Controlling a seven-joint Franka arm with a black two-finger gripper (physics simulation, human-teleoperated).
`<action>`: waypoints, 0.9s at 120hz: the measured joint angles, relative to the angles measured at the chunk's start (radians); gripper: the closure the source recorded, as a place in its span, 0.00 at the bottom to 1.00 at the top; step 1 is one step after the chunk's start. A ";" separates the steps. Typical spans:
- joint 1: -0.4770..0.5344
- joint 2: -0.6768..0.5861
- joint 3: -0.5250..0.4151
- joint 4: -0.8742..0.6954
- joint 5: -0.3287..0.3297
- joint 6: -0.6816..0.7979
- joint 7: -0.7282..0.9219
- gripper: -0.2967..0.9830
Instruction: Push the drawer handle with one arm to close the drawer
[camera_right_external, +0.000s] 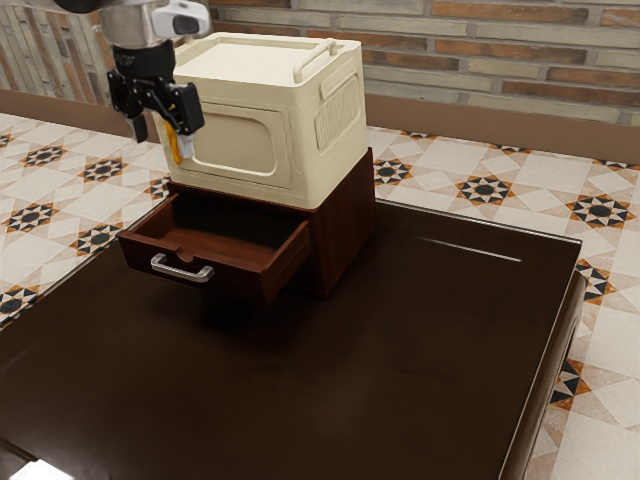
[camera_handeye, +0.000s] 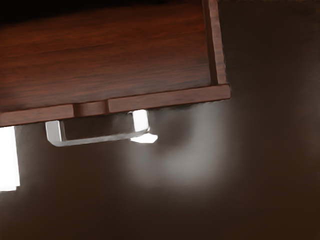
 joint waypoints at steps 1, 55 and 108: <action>0.000 0.000 0.000 0.000 0.000 0.004 0.001 0.23; 0.039 -0.130 0.098 -0.679 0.100 0.493 0.004 0.68; 0.055 0.075 0.141 -0.715 0.070 1.043 -0.006 0.83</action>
